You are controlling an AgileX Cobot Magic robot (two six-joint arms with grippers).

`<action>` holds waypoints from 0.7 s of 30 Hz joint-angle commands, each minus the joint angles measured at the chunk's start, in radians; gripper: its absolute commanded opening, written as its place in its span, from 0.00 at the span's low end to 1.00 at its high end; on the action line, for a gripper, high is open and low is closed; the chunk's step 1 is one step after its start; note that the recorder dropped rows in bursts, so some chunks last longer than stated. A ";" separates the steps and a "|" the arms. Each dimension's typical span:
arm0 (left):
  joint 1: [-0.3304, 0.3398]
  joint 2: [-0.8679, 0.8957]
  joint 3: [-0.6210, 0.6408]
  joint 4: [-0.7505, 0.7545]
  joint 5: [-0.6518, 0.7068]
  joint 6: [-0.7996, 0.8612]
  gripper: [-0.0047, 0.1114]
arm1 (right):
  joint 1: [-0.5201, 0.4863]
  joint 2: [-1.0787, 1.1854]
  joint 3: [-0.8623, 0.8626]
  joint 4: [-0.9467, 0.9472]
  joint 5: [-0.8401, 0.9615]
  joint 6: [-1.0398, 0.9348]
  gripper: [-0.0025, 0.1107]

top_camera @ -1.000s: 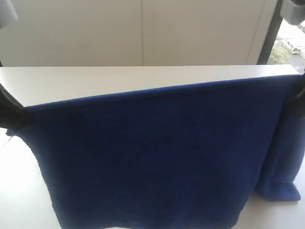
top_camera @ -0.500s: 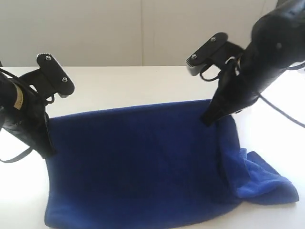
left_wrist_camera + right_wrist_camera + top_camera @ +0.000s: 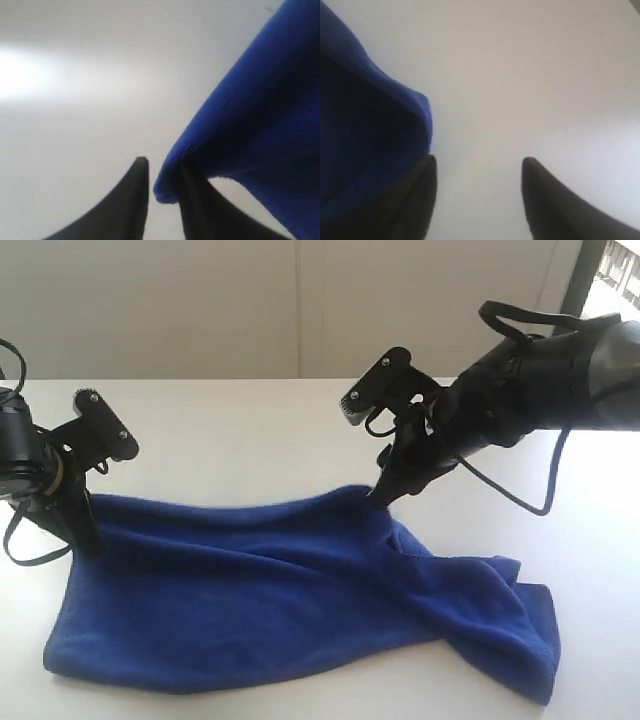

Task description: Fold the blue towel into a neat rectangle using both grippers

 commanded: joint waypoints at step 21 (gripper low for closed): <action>0.017 -0.173 -0.115 -1.390 0.380 0.932 0.04 | -0.271 -0.171 0.184 0.211 0.378 -0.150 0.56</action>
